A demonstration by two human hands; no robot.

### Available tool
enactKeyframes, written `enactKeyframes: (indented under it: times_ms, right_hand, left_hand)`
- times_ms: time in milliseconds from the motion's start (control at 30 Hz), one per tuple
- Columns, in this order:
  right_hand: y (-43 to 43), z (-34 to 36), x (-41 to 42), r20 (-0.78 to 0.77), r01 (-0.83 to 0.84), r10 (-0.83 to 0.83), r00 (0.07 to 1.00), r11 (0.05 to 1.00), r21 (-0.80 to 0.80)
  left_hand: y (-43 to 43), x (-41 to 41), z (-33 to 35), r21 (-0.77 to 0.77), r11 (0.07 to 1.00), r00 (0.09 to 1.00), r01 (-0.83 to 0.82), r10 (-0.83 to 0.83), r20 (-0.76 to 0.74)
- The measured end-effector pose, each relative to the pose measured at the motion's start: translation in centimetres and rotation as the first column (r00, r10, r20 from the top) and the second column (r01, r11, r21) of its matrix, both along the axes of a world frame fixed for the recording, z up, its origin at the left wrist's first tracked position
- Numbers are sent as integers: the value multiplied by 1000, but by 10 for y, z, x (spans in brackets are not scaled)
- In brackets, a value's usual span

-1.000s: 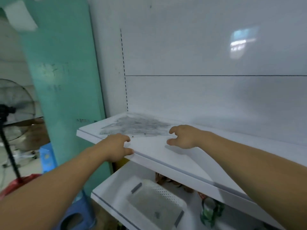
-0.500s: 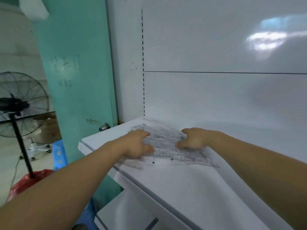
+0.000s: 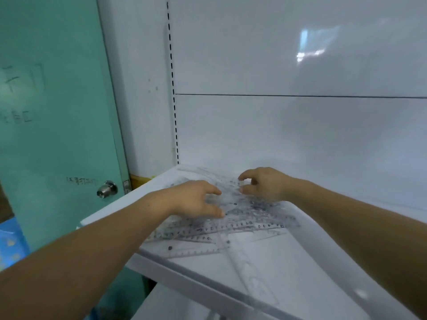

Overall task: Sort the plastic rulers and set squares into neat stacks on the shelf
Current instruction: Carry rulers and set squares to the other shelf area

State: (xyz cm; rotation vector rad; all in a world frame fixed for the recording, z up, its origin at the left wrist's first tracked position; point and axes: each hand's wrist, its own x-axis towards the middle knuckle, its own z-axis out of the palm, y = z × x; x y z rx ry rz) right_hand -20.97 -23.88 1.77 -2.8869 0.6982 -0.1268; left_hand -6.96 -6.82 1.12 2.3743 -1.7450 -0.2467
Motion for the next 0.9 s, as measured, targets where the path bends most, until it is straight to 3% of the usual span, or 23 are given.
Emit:
enactKeyframes:
  times_ms: [67, 233, 400, 533, 767, 900]
  right_hand:
    - [7, -2, -4, 19, 49, -48, 999, 999, -20]
    - [26, -13, -16, 110, 135, -129, 986, 990, -50]
    - [33, -19, -30, 61, 206, -203, 977, 977, -48]
    - [29, -20, -34, 52, 241, -239, 970, 970, -41]
    - [23, -16, -27, 22, 207, -206, 978, 977, -49]
    - [26, -13, -20, 41, 196, -194, 980, 980, -39]
  left_hand:
    - [-1, 2, -2, 32, 998, 998, 55, -56, 33]
    - [-3, 4, -7, -117, 989, 996, 92, -90, 20]
    - [-2, 2, -11, -185, 977, 993, 110, -114, -10]
    - [0, 3, -7, -189, 980, 996, 64, -75, -50]
    - [13, 19, 8, -128, 992, 993, 6, 9, 119]
    - [23, 29, 9, -182, 981, 992, -62, 80, 96]
